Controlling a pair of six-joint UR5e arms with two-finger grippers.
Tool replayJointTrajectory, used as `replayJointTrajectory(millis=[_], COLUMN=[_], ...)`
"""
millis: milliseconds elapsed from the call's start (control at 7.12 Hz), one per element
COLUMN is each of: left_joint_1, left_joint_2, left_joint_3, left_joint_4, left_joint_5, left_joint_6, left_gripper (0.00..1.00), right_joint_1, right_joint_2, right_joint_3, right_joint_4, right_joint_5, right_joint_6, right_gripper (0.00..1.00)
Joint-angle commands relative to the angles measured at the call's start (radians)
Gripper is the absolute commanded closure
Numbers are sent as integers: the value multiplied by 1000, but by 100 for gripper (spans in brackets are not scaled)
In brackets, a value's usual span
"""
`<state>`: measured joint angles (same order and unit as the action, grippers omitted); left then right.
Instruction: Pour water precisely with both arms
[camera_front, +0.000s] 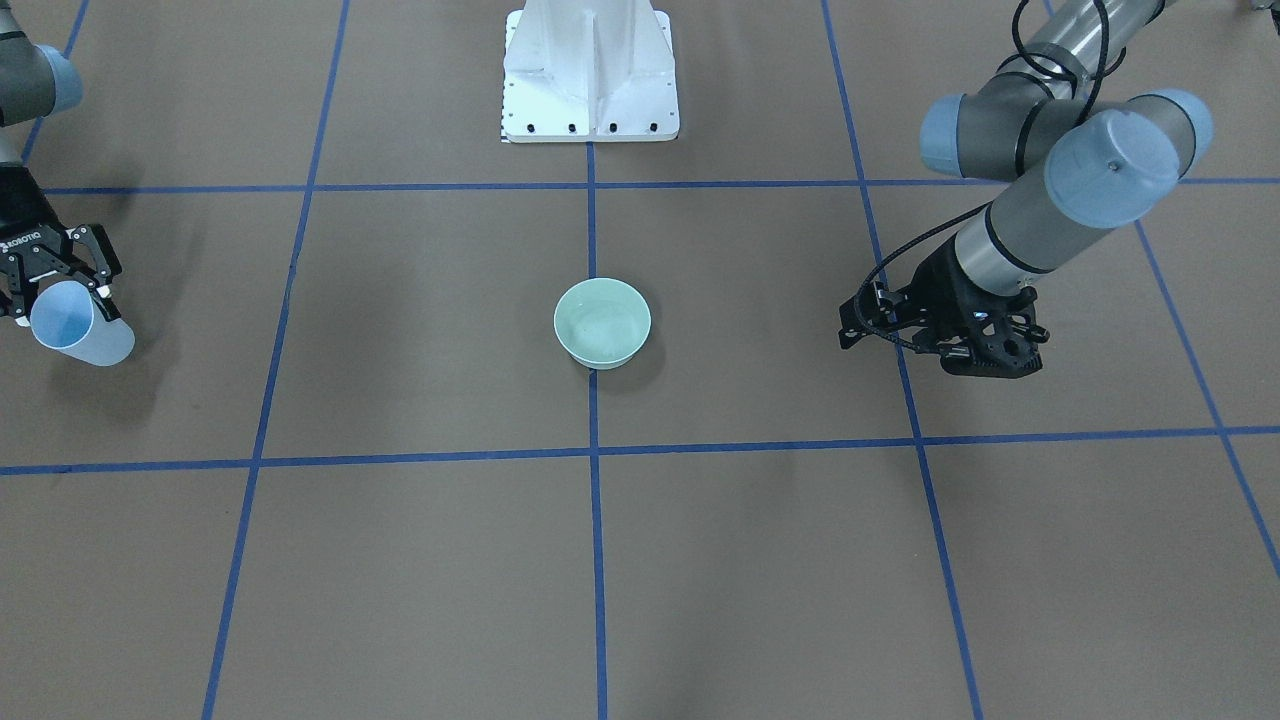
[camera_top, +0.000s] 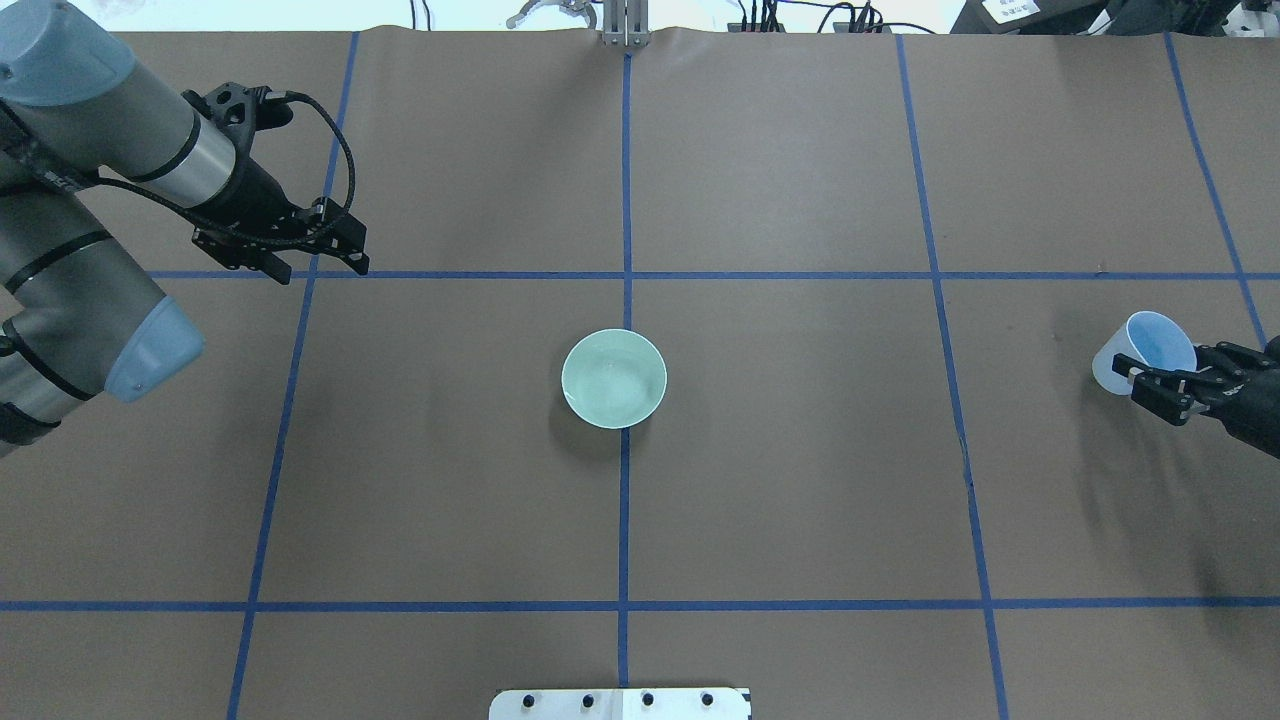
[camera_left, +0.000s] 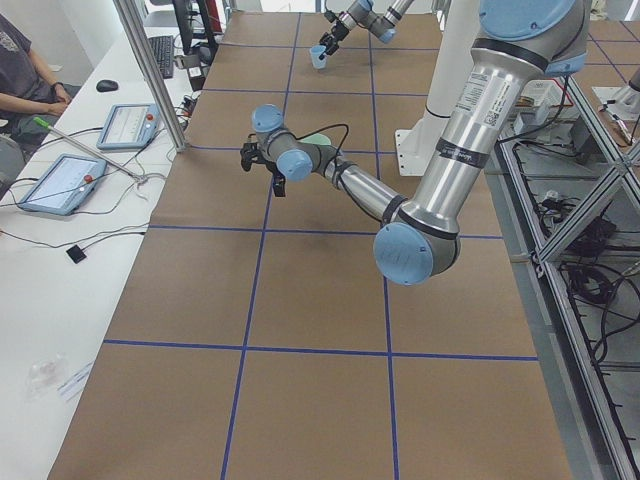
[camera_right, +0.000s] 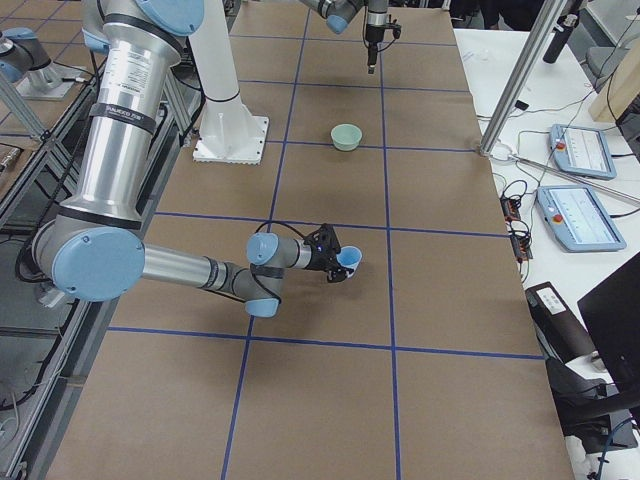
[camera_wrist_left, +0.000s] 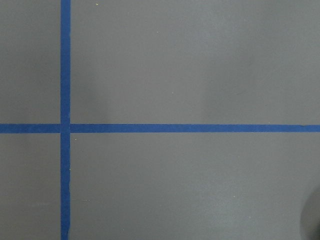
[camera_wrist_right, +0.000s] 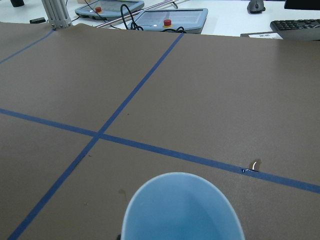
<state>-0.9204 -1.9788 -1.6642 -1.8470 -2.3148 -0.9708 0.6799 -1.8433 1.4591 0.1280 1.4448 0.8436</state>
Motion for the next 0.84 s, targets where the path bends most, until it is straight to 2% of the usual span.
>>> replayJointTrajectory(millis=[0, 140, 281, 702], left_joint_1=[0, 0, 0, 0], left_joint_2=[0, 0, 0, 0], left_joint_3=[-2, -3, -2, -3], left_joint_4=[0, 0, 0, 0], left_joint_5=[0, 0, 0, 0], left_joint_6=[0, 0, 0, 0], left_gripper=[0, 0, 0, 0], right_joint_1=[0, 0, 0, 3], right_joint_2=[7, 7, 6, 1], right_joint_3=[-13, -11, -11, -13], right_joint_4=[1, 2, 2, 5], right_joint_5=[2, 5, 6, 5], right_joint_6=[2, 3, 6, 6], right_gripper=[26, 18, 2, 1])
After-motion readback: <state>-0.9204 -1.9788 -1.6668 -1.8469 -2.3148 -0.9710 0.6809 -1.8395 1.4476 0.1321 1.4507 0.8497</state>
